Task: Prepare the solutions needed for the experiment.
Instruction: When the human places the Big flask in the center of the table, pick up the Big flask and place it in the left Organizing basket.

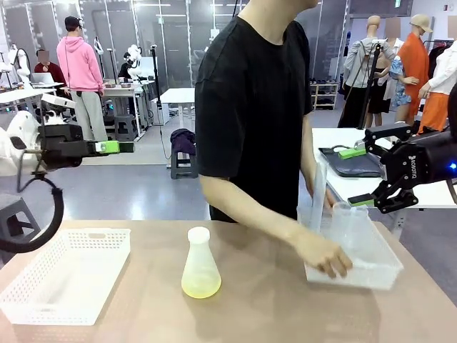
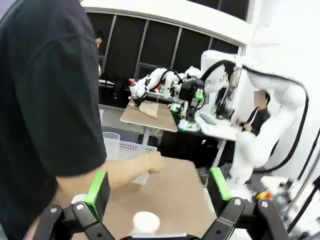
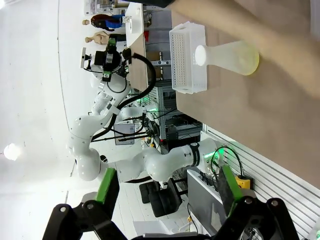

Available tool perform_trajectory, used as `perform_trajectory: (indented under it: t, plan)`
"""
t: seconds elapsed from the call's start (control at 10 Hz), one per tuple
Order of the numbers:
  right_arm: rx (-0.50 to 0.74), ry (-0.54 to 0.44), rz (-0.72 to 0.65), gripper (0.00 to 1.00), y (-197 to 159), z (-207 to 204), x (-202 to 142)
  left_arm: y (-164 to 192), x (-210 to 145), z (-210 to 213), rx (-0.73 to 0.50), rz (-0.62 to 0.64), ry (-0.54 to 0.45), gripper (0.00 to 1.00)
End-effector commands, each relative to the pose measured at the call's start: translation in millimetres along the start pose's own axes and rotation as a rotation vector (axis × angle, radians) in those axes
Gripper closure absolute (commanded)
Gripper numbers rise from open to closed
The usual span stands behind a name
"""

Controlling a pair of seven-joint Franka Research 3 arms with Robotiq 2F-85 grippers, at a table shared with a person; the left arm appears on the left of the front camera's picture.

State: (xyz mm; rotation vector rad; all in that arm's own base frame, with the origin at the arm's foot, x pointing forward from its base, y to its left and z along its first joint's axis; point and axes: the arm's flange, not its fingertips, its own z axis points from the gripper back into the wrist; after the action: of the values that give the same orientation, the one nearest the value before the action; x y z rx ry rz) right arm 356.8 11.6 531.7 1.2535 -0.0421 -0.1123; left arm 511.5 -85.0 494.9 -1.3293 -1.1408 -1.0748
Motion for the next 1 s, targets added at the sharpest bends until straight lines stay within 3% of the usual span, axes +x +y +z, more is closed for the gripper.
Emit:
perform_trajectory:
  t: [0.0,0.1,0.3,0.4,0.5,0.6,0.9]
  plan:
    - [0.007,0.003,0.007,0.0,1,0,-1,44,-12,-14,-0.08,-0.431,0.037,0.0]
    - [0.007,0.003,0.007,0.0,1,0,-1,53,-22,-23,-0.192,-0.516,0.027,0.0]
    - [0.007,0.003,0.007,0.0,1,0,-1,68,-42,-37,-0.299,-0.549,0.044,0.0]
    - [0.007,0.003,0.007,0.0,1,0,-1,71,-48,-44,-0.305,-0.548,0.061,0.0]
    - [0.007,0.003,0.007,0.0,1,0,-1,70,-46,-43,-0.263,-0.541,0.14,0.0]
    - [0.007,0.003,0.007,0.0,1,0,-1,65,-50,-45,-0.27,-0.547,0.059,0.0]
    - [0.007,0.003,0.007,0.0,1,0,-1,69,-56,-45,-0.281,-0.546,0.081,0.0]
